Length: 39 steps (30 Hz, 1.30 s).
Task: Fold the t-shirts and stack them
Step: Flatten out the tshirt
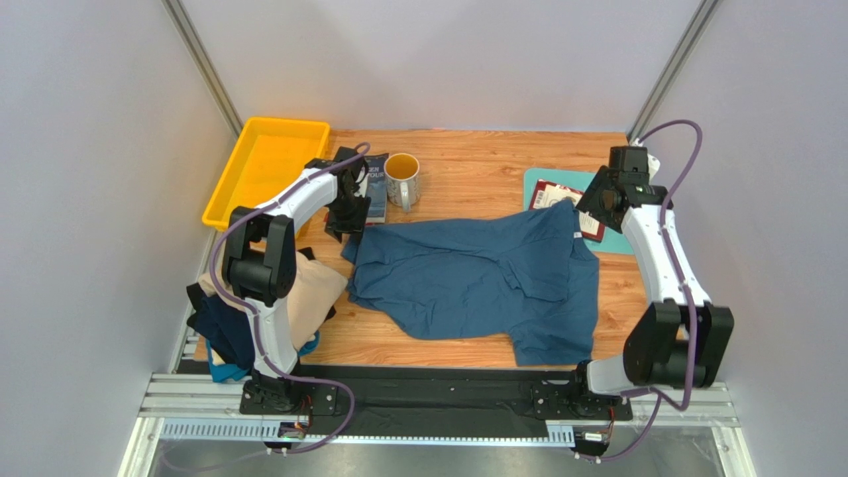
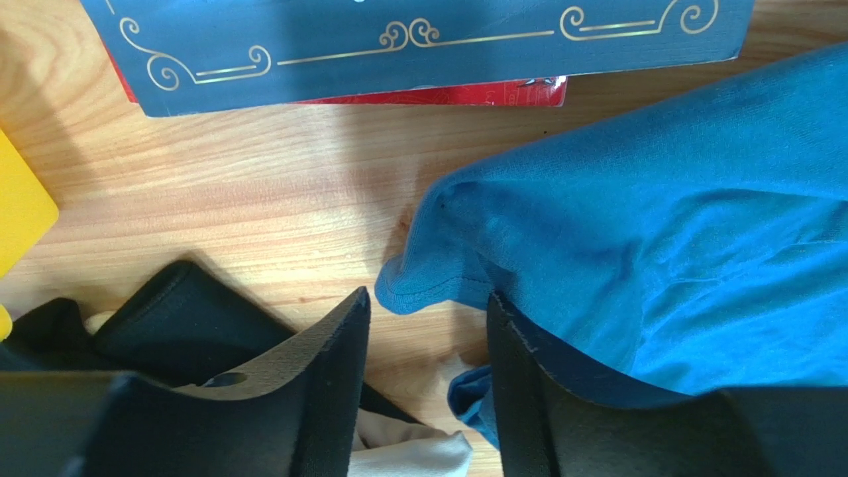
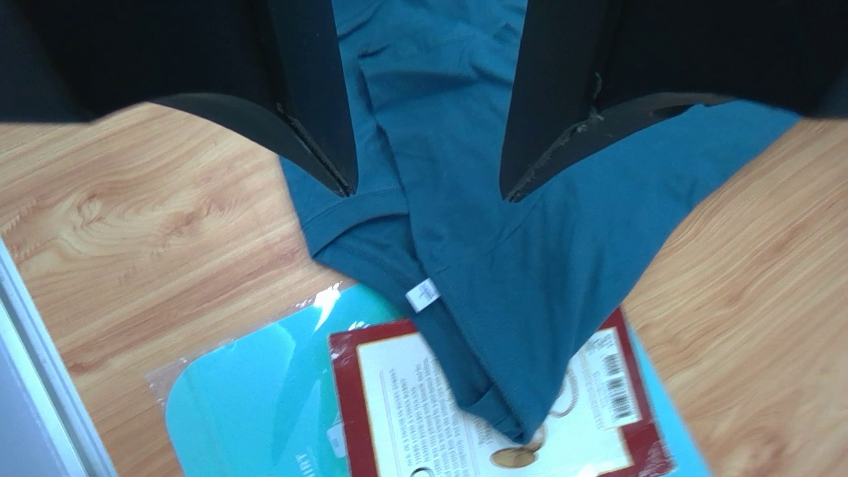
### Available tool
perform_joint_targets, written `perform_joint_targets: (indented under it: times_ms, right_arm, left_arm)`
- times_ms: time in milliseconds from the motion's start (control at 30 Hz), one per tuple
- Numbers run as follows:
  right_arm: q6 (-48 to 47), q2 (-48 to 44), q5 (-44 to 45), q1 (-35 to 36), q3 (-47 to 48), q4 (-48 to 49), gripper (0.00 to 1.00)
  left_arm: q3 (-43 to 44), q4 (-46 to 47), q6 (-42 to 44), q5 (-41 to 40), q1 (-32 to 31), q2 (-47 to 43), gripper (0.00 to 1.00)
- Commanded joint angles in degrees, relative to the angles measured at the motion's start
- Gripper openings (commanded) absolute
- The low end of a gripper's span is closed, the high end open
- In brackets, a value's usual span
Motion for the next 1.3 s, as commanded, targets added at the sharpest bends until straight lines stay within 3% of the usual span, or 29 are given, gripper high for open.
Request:
perform_joint_targets:
  times_ms: [0,400,833,1267]
  right_arm:
    - [0.55,-9.50,-9.69,0.55,-2.28,-2.58,0.61]
    - [1.08,-10.57,-11.37,1.35,-16.26,-8.57,0.59]
    - [1.35,3.67,-16.21,1.44,-17.23,-5.58,0.59]
    - [1.08,5.79,-13.48,1.44,-17.75,-5.49,0.52]
  left_arm:
    - [1.74,-0.75,-0.48,0.37,0.10,-1.77,0.54]
    - [-0.89,0.39,-1.10,5.03,0.10,-3.08,0.52]
    - [-1.86,0.22,-0.92,5.91,0.10,-4.23,0.51]
    - [-2.74,0.22,-1.19,6.00,0.10,-4.40,0.50]
